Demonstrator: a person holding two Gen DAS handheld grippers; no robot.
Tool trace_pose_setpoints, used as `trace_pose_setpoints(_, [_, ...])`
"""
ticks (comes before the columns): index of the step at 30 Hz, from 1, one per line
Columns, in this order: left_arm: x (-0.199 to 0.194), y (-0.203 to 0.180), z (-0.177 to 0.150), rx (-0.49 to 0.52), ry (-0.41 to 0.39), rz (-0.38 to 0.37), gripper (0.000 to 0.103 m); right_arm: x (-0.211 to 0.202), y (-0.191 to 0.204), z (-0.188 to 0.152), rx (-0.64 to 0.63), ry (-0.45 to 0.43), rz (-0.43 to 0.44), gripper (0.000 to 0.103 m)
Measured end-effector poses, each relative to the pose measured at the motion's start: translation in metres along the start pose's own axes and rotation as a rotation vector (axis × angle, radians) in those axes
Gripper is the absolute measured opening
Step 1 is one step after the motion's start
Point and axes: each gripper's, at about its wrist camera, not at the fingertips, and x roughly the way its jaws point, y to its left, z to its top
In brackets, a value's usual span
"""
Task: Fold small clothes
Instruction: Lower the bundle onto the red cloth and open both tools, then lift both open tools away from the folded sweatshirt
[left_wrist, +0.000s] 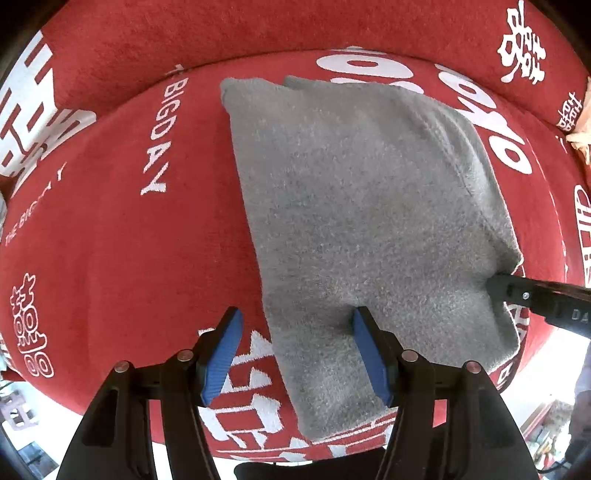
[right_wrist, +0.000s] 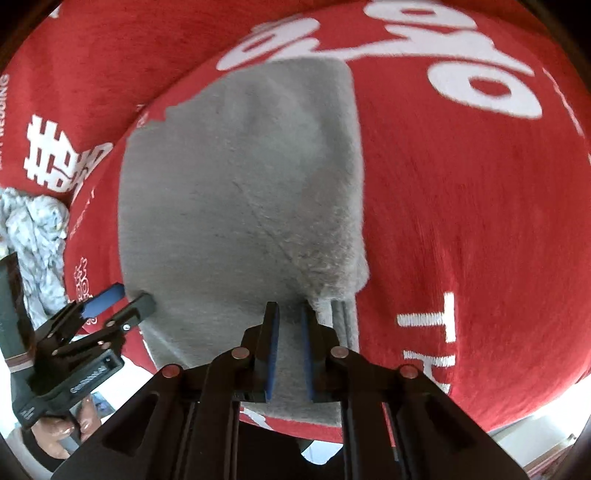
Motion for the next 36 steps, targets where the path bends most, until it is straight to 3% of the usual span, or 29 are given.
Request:
trace_pose_setpoints(30, [-0.009,0.003,-0.001,-0.069,0.070,-0.017,0.063,-0.041,-0.015,-0.009,0.080,0.006,-0.009,0.014])
trace_pose_setpoints(32, [-0.012,0.002,0.000,-0.075,0.069,-0.024,0.063,-0.044,-0.010,-0.008,0.067,-0.002,-0.017,0.017])
trace_pose_setpoints(34, [-0.015,0.000,0.001,-0.078,0.068,-0.025,0.063,-0.048,-0.004,-0.007,0.049,-0.009,-0.029,0.031])
trace_pose_setpoints(36, [-0.018,-0.001,0.003,-0.080,0.065,-0.024,0.063,-0.050,0.000,-0.006,0.036,-0.018,-0.035,0.038])
